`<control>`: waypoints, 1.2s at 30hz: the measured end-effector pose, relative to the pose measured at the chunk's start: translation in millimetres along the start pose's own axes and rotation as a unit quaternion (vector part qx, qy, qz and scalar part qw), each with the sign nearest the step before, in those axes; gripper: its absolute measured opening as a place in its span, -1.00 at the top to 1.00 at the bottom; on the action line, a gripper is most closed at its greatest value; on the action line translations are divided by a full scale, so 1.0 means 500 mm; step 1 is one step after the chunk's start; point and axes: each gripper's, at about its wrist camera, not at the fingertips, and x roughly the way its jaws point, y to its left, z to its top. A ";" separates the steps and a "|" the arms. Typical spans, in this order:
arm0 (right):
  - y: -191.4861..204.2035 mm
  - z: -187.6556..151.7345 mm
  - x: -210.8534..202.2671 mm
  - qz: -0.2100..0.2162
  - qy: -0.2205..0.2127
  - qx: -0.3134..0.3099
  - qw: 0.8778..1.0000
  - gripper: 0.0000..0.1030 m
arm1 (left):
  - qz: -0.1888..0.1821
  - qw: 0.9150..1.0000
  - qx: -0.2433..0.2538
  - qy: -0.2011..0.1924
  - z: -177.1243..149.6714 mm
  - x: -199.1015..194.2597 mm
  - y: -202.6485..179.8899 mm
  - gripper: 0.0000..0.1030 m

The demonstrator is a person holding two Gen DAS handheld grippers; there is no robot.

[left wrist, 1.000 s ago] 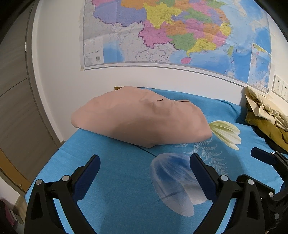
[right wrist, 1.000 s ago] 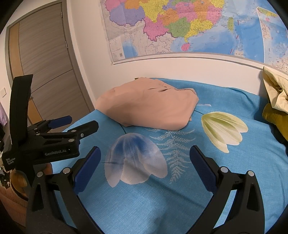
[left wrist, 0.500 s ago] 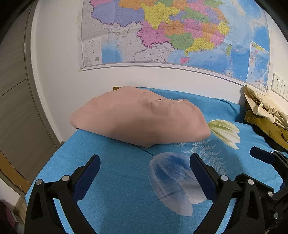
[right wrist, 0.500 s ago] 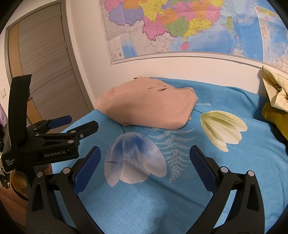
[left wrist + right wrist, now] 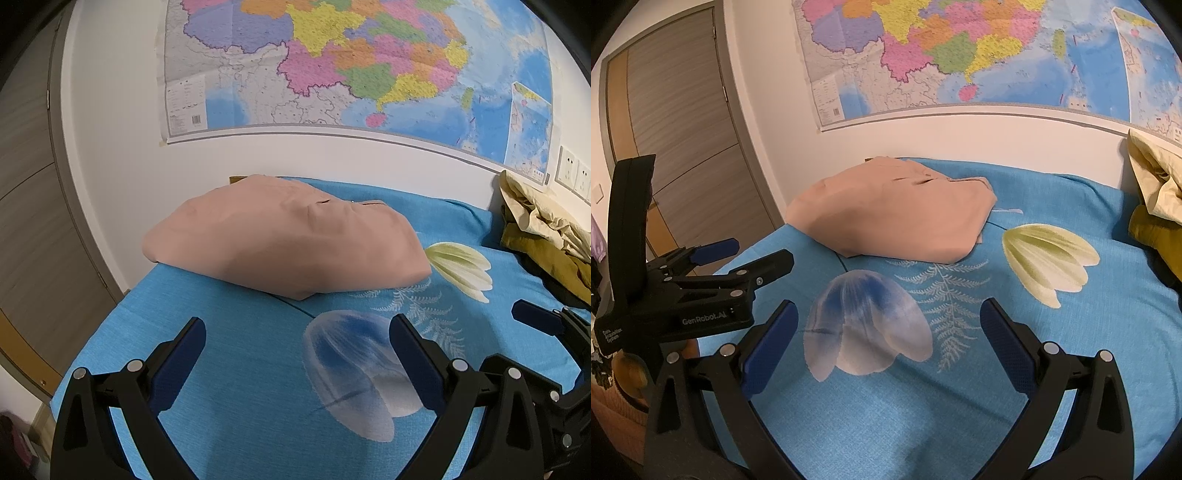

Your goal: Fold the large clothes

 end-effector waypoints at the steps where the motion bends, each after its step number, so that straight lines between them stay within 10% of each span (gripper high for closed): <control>1: -0.001 0.000 0.000 0.000 0.000 0.001 1.000 -0.89 | 0.000 1.000 0.001 0.000 0.000 0.000 -0.001 -0.86; 36: -0.006 -0.003 0.001 -0.003 -0.001 0.006 1.000 -0.89 | -0.003 1.000 0.006 0.006 -0.001 0.004 -0.011 -0.86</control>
